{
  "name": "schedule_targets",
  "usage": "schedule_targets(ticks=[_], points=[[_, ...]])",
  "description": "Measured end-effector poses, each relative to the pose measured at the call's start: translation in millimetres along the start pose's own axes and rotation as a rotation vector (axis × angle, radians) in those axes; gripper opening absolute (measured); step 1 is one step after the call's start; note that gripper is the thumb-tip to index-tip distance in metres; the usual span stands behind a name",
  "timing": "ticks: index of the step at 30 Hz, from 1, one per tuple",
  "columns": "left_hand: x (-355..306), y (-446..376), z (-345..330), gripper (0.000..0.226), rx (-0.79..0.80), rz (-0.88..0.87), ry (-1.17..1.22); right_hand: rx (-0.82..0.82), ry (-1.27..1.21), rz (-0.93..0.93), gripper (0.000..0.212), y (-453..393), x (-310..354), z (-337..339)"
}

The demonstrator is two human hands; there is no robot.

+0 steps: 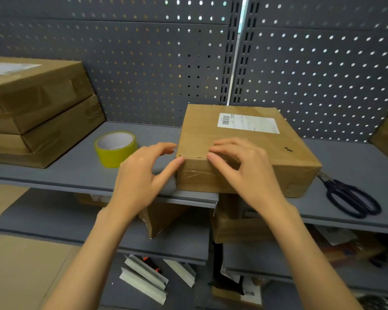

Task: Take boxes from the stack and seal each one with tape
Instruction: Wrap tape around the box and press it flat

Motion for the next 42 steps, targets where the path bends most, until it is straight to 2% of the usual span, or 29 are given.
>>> schedule_targets(ticks=[5,9,14,21,24,28,32,35,39,42], points=[[12,6,21,0.038,-0.074,0.025,-0.147,0.016,-0.005,0.021,0.020,-1,8,1],[37,1,29,0.031,-0.080,0.051,-0.426,0.066,0.031,0.073,0.019,-13,28,-10],[65,-24,30,0.042,0.090,0.194,-0.627,0.097,0.126,0.103,0.023,-27,54,-22],[85,-34,35,0.034,0.312,0.300,-0.740,0.110,0.194,0.126,0.026,-43,81,-40],[89,-33,38,0.034,0.299,0.263,-0.693,0.094,0.218,0.118,0.026,-50,86,-46],[81,-32,54,0.038,0.135,0.255,-0.495,0.043,0.318,0.132,0.025,-56,93,-53],[65,-35,73,0.040,-0.075,0.269,-0.207,-0.009,0.380,0.133,0.019,-60,96,-59],[49,-38,80,0.052,-0.146,0.222,0.040,-0.051,0.424,0.120,0.016,-59,95,-59],[18,-40,76,0.044,-0.183,0.166,0.325,-0.104,0.479,0.099,0.014,-52,84,-45],[-3,-39,67,0.031,-0.187,0.163,0.417,-0.139,0.485,0.088,0.012,-45,71,-25]])
Point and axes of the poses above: each hand's wrist, its own y-axis away from the middle knuckle, its own z-axis out of the back of the hand, x = y × z, the point moved 4 cm from there along -y, towards the middle knuckle, and after that the axes turned 14 degrees about y, right-handed, at the moved point
